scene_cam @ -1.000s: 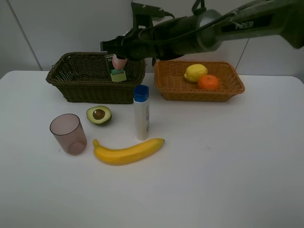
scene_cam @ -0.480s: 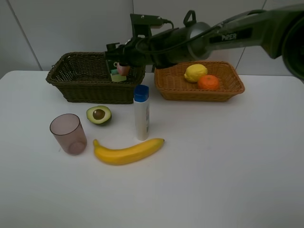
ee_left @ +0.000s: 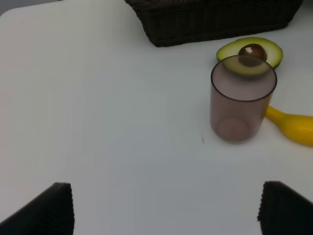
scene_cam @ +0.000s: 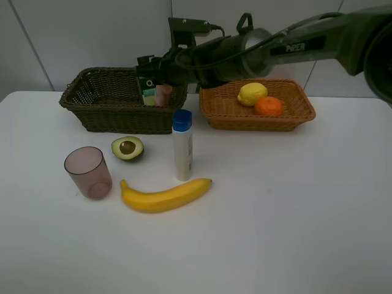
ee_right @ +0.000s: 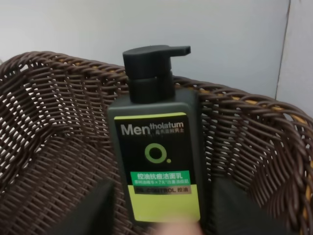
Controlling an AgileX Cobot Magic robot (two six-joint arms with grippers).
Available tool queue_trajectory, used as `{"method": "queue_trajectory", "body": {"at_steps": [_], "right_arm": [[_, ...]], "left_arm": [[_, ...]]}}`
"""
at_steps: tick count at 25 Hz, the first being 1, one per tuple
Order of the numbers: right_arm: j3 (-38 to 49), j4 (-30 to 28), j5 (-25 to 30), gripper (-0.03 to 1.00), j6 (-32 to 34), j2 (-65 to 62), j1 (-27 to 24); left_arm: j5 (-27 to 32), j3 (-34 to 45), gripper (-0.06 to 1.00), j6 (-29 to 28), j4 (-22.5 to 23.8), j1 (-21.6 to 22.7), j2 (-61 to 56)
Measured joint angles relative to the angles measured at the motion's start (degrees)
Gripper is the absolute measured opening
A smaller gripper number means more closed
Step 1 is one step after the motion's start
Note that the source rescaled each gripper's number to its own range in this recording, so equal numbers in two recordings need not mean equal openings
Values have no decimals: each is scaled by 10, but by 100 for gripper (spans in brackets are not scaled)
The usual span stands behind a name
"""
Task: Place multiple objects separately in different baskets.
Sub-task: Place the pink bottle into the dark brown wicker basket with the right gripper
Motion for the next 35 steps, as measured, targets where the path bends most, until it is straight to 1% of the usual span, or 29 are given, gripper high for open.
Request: {"method": "queue_trajectory", "body": {"at_steps": [3,6,8,9,11,15,29,35], "right_arm": [[0,0,-2,59,0,0,0],[0,0,0,83,0,0,0],[0,-3,5,93,0,0,0],[0,-8,11,96,0,0,0],[0,-17,23,98,0,0,0],[0,-23,35,100,0,0,0],[0,-30,38,100,0,0,0],[0,-70,39,100,0,0,0]], "left_arm": [[0,0,100,0,0,0,0],[0,0,100,0,0,0,0],[0,0,100,0,0,0,0],[0,0,100,0,0,0,0],[0,0,100,0,0,0,0],[0,0,100,0,0,0,0],[0,0,100,0,0,0,0],[0,0,100,0,0,0,0]]}}
